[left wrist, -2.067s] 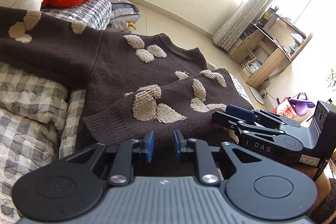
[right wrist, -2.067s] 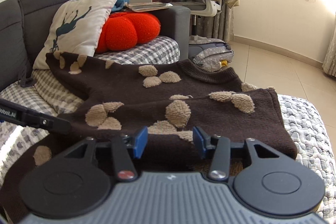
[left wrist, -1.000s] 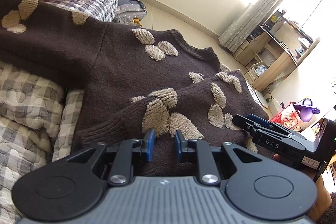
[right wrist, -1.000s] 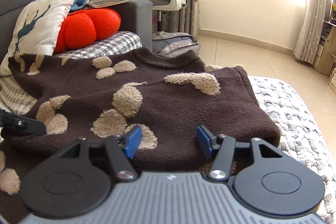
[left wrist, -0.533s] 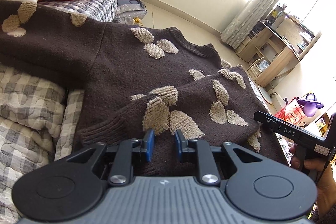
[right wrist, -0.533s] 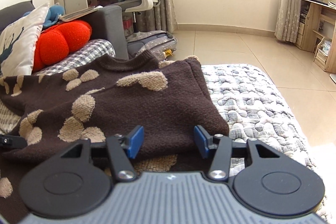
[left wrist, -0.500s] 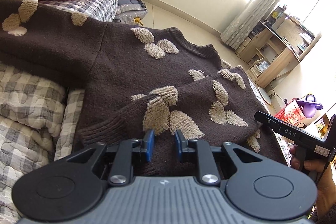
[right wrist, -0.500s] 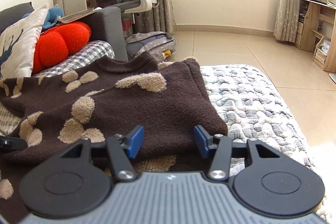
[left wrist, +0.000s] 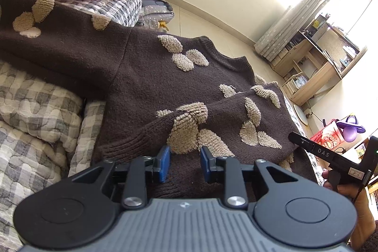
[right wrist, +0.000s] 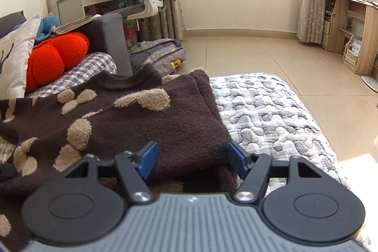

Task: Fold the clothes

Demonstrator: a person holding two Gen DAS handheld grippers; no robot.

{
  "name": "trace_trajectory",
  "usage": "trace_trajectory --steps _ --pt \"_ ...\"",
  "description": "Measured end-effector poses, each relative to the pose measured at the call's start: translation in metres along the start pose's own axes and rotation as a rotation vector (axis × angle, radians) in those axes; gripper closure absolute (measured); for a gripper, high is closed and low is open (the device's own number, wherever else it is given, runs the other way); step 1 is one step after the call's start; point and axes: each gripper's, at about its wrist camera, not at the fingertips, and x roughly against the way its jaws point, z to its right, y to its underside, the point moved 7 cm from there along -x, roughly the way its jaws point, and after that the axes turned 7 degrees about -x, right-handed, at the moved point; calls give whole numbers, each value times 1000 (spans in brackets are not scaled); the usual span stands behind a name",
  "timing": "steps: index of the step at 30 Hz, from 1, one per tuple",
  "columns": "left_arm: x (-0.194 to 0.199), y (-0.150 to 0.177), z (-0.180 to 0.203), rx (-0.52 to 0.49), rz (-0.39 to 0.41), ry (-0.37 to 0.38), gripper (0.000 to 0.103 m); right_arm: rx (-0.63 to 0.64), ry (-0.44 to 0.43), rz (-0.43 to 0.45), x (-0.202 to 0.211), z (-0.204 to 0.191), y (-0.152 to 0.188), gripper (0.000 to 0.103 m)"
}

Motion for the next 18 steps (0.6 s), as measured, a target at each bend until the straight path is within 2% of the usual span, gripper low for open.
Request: trace_trajectory --steps 2,5,9,13,18 --pt "0 0 0 -1 0 2 72 -42 -2 -37 -6 7 4 31" --pt "1 0 2 -2 1 4 70 -90 -18 -37 -5 12 3 31" --pt "5 -2 1 14 10 11 69 -62 -1 19 6 5 -4 31" --pt "11 -7 -2 31 37 12 61 -24 3 86 18 -5 -11 27" --pt "14 -10 -7 51 52 4 60 -2 -40 141 29 -23 -19 26"
